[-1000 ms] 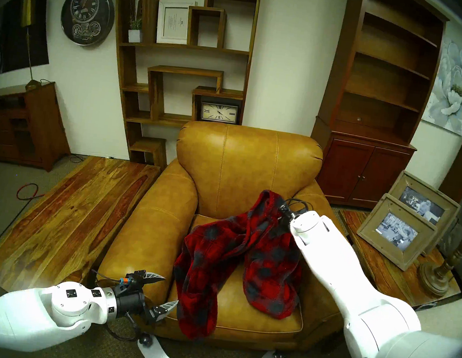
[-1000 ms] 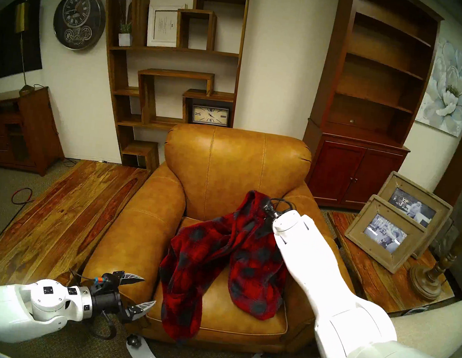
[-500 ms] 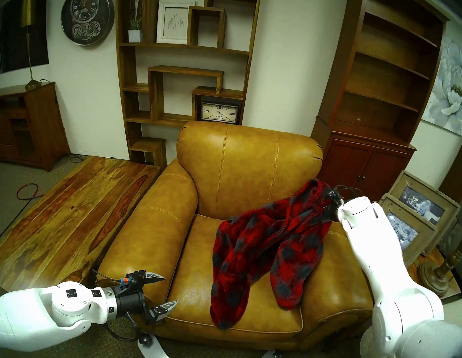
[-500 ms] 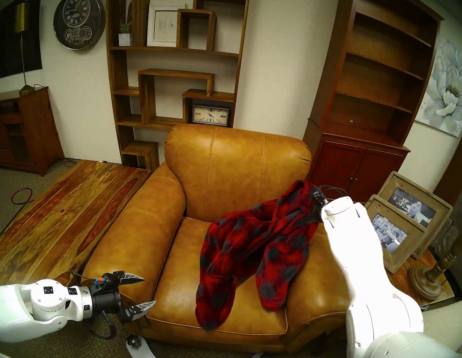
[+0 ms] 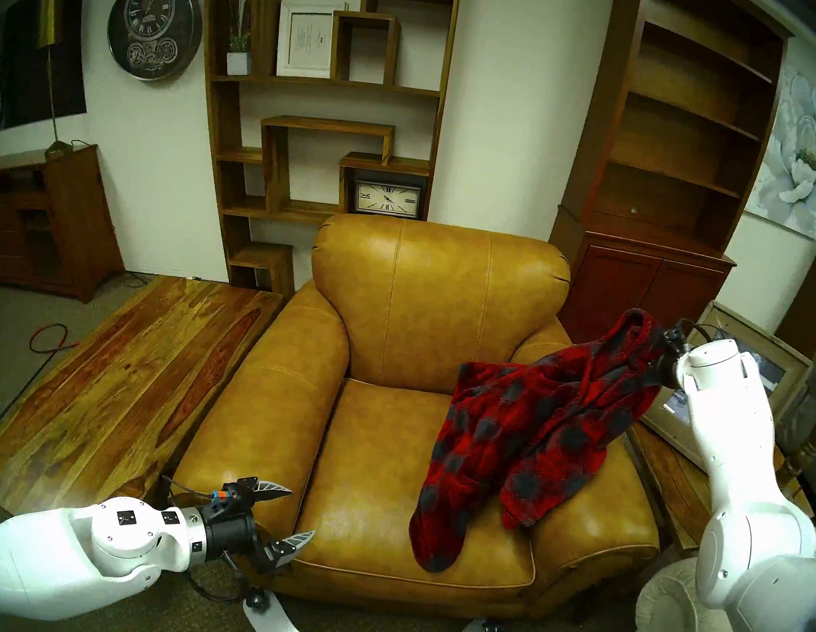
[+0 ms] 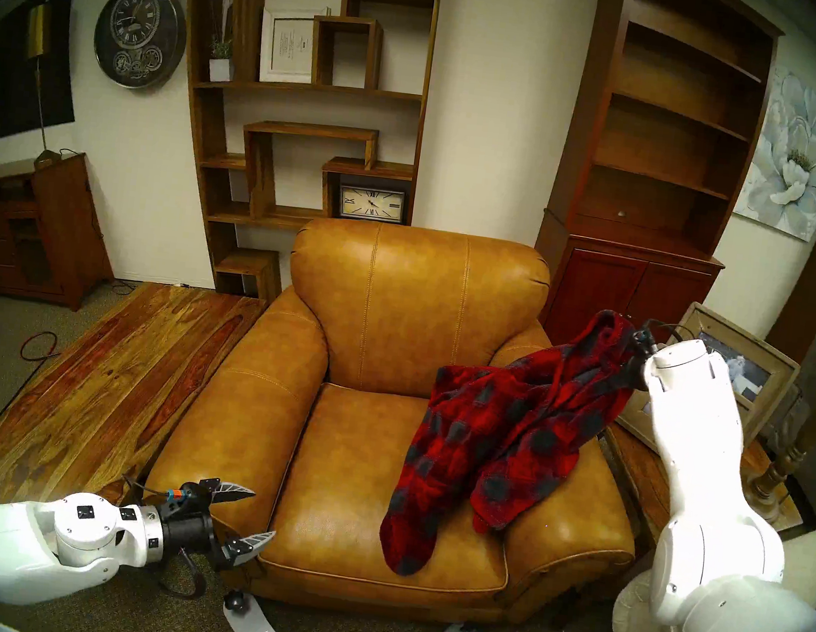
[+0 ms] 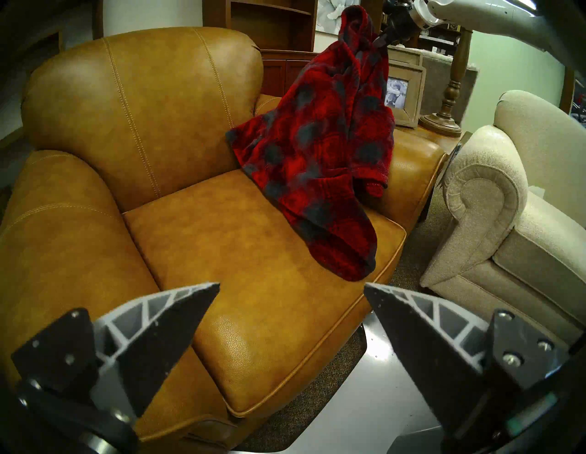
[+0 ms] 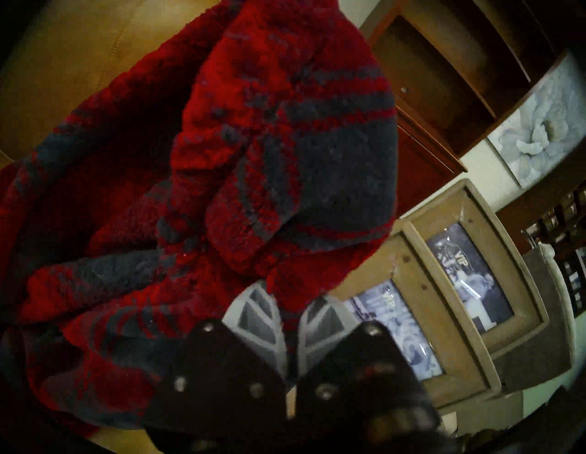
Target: Move the blanket from sofa and drape it over the sofa arm
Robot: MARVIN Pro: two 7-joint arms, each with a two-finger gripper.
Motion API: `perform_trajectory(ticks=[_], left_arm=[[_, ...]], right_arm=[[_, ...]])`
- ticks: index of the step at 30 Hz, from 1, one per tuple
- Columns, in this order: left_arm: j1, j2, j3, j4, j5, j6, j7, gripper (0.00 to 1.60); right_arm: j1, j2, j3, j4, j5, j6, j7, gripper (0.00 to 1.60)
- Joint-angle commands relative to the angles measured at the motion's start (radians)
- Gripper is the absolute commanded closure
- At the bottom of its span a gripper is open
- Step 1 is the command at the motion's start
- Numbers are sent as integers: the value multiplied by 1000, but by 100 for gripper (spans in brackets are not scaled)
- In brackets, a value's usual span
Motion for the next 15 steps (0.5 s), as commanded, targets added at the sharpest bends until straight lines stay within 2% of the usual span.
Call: perform_trajectory(ticks=[1, 10, 15], left_arm=[[-2, -1, -1, -8, 0, -3, 0, 0], [-4, 0, 1, -9, -1, -4, 0, 0], [-5, 1, 2, -9, -1, -5, 1, 0]], right_arm=[[19, 109, 108, -23, -52, 4, 37, 160], [-79, 184, 174, 19, -143, -5, 194, 160], [-106, 217, 211, 28, -199, -31, 273, 160]])
